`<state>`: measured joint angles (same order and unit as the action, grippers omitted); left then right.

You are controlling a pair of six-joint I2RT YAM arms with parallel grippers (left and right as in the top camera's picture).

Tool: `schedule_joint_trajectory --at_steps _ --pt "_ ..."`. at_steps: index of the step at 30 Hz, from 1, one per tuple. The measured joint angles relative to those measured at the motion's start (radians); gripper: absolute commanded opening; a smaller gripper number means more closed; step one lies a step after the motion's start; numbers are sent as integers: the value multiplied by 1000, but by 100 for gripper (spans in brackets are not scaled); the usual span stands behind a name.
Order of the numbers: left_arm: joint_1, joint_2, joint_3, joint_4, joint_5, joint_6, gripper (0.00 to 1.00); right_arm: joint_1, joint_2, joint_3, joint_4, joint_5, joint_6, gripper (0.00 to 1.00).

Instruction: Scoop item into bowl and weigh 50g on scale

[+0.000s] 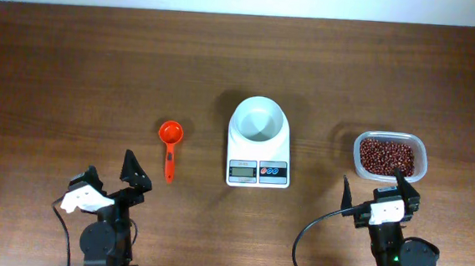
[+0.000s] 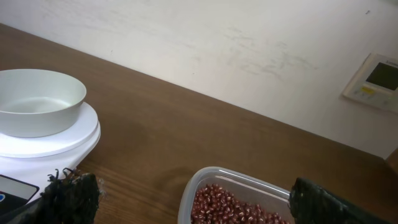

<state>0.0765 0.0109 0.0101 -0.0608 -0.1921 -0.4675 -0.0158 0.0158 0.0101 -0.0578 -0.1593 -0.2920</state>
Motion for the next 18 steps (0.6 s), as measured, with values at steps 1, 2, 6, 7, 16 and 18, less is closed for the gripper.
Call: schedule_joint_trajectory --at_steps 1,2,6,7,16,18 --pt "0 0 0 0 0 0 99 0 0 0 0 0 0 99" --pt "0 0 0 0 0 0 99 0 0 0 0 0 0 99" --pt "0 0 0 1 -2 0 99 0 0 0 0 0 0 99" --pt "0 0 0 6 -8 0 99 0 0 0 0 0 0 99" --pt "0 1 109 -163 91 42 99 0 0 0 -1 0 0 99" --pt "0 3 183 -259 100 53 99 0 0 0 -1 0 0 99"
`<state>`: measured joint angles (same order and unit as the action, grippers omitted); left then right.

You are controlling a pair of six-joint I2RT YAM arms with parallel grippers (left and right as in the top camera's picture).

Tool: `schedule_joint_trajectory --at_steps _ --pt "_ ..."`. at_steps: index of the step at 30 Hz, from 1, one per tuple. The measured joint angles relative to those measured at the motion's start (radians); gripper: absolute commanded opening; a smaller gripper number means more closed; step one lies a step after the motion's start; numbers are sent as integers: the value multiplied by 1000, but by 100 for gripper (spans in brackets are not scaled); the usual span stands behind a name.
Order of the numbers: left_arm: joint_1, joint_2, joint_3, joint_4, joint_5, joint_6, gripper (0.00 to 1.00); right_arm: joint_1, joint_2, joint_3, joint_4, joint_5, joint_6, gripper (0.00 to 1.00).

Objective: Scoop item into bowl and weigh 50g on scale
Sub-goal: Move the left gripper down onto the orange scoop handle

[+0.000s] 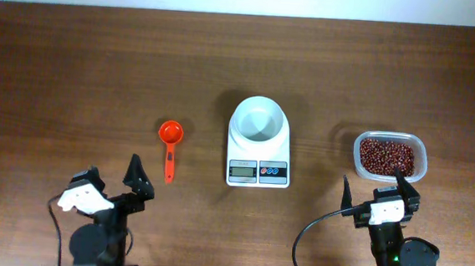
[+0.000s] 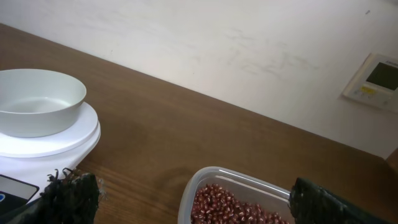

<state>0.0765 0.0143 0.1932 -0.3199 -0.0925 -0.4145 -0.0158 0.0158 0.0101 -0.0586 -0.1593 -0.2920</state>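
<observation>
An orange measuring scoop [image 1: 169,145] lies on the table left of the white scale [image 1: 257,171], which carries an empty white bowl [image 1: 259,122] [image 2: 38,101]. A clear tub of red beans [image 1: 389,155] [image 2: 233,203] sits at the right. My left gripper [image 1: 110,174] stands open near the front edge, below and left of the scoop, holding nothing. Open too is my right gripper [image 1: 375,185] [image 2: 193,202], just in front of the bean tub with nothing between its fingers.
Dark wooden table [image 1: 100,65] with a pale wall behind it. A small wall panel [image 2: 376,79] shows at the right of the right wrist view. A black cable [image 1: 314,231] loops beside the right arm's base.
My left gripper has shifted slightly right and toward the scoop. The right gripper, scoop, bowl and beans are where they were.
</observation>
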Motion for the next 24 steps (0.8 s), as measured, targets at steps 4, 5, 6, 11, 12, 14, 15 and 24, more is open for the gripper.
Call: schedule_joint_trajectory --at_steps 4,5,6,11,12,14,15,24 --pt "0 108 248 -207 8 10 99 0 1 0 0 0 0 99" --pt "0 144 302 -249 8 11 99 0 0 0 -1 0 0 99" --pt "0 200 373 -282 10 11 99 0 0 0 -1 0 0 99" --pt "-2 684 985 -666 73 89 99 1 1 0 -1 0 0 99" --pt "-2 807 1130 -772 83 107 99 1 0 0 -1 0 0 99" --pt "-2 1019 1348 -955 90 121 99 1 0 0 0 0 0 99" --pt "-2 1131 1442 -982 93 128 99 1 0 0 -1 0 0 99" --pt "-3 1466 1492 -1026 106 135 99 1 0 0 -1 0 0 99"
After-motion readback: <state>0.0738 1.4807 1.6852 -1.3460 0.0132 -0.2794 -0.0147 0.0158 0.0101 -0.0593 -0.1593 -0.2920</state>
